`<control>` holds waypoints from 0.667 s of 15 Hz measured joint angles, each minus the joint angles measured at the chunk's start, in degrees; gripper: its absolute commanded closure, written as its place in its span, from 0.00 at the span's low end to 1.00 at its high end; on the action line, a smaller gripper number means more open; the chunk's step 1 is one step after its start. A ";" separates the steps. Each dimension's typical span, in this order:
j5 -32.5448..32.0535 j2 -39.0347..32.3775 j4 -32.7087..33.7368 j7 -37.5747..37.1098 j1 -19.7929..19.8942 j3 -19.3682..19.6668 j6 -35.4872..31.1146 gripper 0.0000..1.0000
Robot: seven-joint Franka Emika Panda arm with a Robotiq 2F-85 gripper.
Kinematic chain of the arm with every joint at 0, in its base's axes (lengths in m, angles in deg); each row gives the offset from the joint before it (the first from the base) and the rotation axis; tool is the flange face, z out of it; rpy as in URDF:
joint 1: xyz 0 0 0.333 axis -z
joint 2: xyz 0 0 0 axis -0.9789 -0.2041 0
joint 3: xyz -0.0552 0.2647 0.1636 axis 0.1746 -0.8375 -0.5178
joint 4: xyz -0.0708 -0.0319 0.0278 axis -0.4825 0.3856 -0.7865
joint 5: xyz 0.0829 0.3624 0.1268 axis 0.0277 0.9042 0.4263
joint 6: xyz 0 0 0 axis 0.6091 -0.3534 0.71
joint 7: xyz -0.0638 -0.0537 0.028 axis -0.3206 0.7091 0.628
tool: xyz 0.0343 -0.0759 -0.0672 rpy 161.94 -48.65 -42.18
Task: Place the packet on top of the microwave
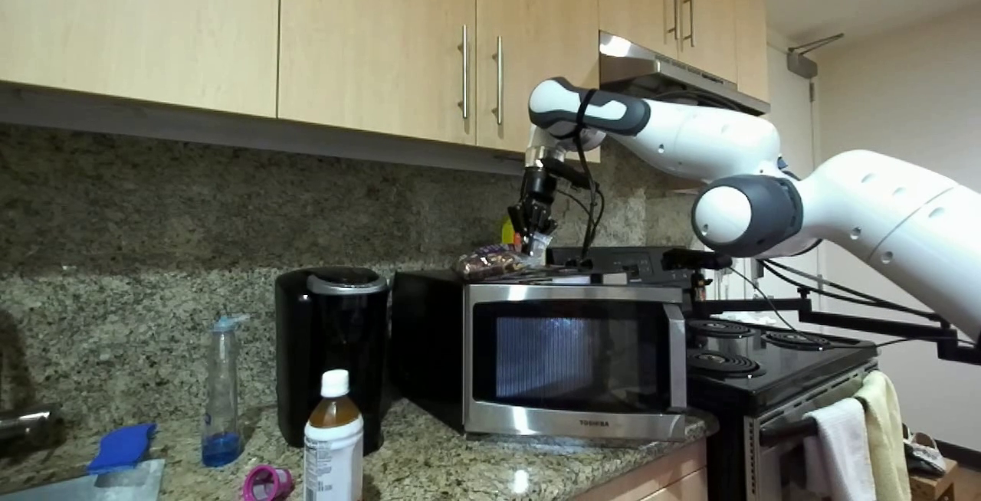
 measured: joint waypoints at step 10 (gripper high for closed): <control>0.00 -0.42 0.07 5.09 -2.89 -0.30 -1.97 0.10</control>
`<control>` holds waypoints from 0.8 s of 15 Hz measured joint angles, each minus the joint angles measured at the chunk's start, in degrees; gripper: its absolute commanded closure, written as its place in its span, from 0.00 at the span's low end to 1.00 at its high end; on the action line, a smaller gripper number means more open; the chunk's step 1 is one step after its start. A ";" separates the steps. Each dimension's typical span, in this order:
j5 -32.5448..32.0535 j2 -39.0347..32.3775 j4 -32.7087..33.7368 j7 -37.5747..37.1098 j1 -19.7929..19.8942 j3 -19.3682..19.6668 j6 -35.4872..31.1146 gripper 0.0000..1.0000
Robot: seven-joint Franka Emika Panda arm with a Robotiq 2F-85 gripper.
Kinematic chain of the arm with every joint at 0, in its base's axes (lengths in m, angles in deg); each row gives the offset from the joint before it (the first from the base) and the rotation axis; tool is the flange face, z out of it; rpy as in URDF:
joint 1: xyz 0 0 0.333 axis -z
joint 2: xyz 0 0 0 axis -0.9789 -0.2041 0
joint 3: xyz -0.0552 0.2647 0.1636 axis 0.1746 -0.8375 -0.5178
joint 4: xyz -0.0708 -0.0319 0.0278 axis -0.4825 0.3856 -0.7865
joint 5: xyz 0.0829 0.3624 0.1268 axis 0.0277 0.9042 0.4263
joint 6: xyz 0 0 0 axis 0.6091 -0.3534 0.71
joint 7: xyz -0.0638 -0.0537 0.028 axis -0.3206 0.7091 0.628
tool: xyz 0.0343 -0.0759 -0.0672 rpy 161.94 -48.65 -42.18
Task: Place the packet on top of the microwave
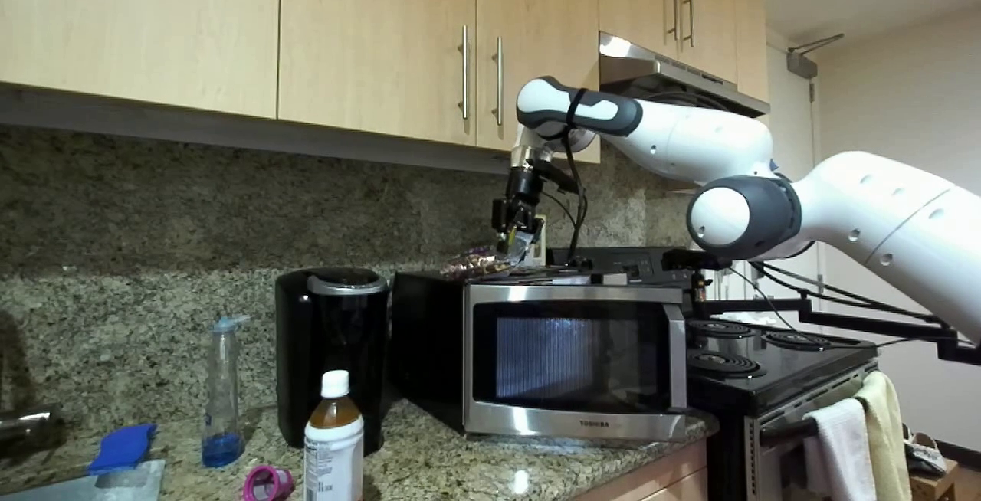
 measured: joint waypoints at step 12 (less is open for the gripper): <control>-1.10 2.00 0.06 -5.11 3.40 1.88 -0.41 0.00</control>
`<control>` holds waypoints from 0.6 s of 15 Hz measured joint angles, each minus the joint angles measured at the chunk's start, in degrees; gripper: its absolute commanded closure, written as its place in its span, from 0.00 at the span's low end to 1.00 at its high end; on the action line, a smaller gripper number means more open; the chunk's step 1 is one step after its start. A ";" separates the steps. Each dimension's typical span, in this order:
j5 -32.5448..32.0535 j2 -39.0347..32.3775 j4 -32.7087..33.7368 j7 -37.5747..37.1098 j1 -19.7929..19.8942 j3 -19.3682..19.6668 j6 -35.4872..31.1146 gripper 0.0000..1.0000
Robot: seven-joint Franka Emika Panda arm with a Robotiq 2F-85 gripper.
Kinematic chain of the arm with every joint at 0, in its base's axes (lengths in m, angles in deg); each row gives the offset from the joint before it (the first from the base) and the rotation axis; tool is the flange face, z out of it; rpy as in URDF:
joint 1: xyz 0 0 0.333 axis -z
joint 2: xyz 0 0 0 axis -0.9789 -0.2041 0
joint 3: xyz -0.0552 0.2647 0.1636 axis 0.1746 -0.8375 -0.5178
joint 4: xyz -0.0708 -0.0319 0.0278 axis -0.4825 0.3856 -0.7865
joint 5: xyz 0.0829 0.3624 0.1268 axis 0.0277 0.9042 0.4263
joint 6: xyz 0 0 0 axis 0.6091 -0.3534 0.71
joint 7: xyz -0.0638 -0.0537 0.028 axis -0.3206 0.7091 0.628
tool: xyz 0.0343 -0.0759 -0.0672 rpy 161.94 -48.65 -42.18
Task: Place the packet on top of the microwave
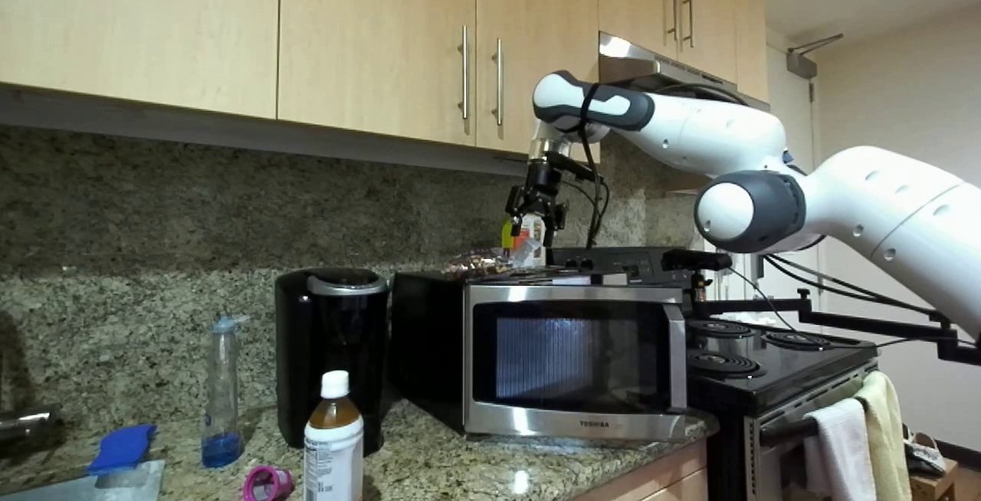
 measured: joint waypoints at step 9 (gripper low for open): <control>5.26 9.27 0.16 -3.08 1.83 -4.25 1.87 0.00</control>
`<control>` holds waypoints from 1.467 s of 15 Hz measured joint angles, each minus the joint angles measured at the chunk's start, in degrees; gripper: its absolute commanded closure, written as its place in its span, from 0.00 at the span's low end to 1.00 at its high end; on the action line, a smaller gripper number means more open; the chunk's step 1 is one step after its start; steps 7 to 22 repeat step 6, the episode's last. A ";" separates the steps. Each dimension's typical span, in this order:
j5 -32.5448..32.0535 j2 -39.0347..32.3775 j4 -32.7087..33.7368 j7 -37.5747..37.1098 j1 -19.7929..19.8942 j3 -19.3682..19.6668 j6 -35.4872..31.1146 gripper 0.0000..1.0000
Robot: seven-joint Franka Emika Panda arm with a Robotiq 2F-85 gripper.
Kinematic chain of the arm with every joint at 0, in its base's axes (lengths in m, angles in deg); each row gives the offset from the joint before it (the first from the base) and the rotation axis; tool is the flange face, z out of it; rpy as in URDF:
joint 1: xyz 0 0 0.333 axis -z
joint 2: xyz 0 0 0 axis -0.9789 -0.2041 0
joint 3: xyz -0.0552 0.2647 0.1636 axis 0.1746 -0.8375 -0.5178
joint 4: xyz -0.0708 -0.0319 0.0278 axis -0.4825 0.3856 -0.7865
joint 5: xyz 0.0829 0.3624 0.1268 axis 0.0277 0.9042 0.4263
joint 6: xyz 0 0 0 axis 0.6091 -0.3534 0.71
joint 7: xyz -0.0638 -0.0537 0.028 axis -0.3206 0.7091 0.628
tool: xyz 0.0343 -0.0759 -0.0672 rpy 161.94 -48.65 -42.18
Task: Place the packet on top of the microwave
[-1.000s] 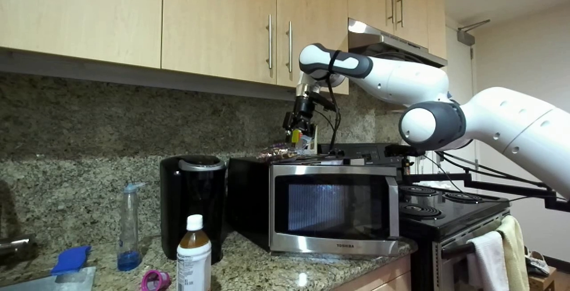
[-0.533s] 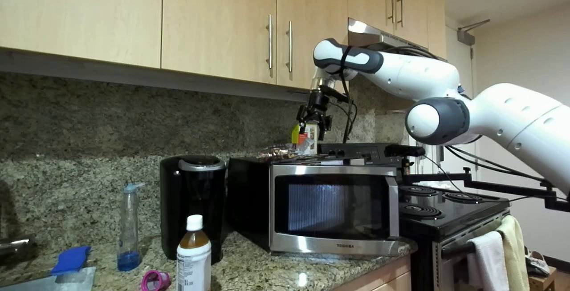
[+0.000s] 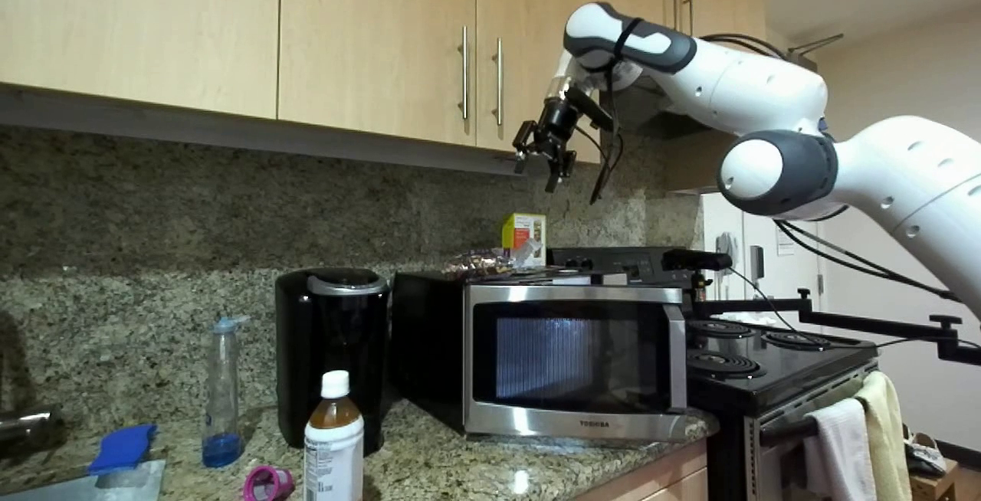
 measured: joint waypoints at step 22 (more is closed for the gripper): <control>3.07 2.94 -0.11 -1.11 -4.54 -3.14 1.36 0.00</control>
